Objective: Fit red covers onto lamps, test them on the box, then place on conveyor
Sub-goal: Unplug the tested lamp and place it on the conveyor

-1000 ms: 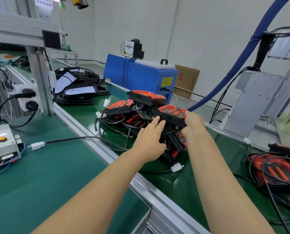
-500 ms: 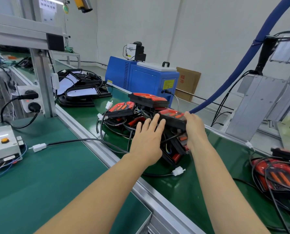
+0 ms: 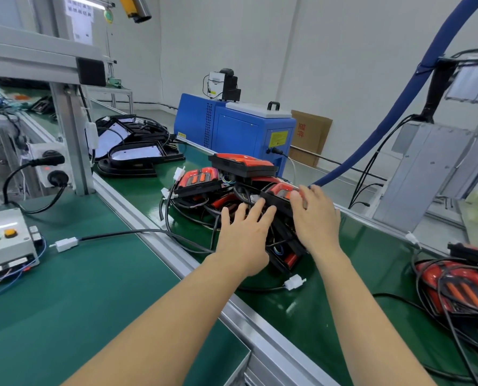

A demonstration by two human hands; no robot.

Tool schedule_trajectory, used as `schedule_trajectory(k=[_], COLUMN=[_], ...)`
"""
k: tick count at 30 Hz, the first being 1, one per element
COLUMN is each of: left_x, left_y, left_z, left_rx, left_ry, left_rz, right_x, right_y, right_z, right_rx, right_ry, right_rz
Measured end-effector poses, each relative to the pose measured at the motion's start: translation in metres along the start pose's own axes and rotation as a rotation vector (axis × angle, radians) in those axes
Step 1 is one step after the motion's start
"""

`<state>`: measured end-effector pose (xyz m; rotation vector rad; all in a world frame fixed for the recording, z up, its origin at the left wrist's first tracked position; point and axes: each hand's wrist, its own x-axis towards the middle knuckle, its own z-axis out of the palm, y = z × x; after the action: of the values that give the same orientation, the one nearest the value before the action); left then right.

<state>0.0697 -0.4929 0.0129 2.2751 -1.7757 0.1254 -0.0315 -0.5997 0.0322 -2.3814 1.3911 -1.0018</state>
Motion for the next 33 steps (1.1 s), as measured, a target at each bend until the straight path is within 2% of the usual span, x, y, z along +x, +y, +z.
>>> schedule_trajectory(k=[3,6,19,26,33], left_x=[-0.003,-0.006,-0.038,-0.087,-0.150], left_y=[-0.001,-0.004,-0.020,-0.062,-0.108], left_z=[-0.001,-0.001,-0.008,-0.009,-0.017], left_rx=[0.013,0.018,-0.091,-0.019,0.054], left_ry=[-0.030,-0.036,0.105,0.054,0.002], left_rz=[-0.008,-0.003,0.000,-0.209,-0.517], right_x=[-0.004,-0.004,-0.012,-0.028,-0.090], right_y=[-0.006,-0.010,-0.023,-0.052,-0.118], right_z=[-0.001,-0.005,-0.008,-0.004,0.029], right_rx=[-0.208,-0.304,-0.324,-0.224,-0.145], right_ry=[-0.064,-0.097,-0.159,-0.164,-0.296], right_rz=[-0.064,-0.067,-0.073,-0.164,-0.425])
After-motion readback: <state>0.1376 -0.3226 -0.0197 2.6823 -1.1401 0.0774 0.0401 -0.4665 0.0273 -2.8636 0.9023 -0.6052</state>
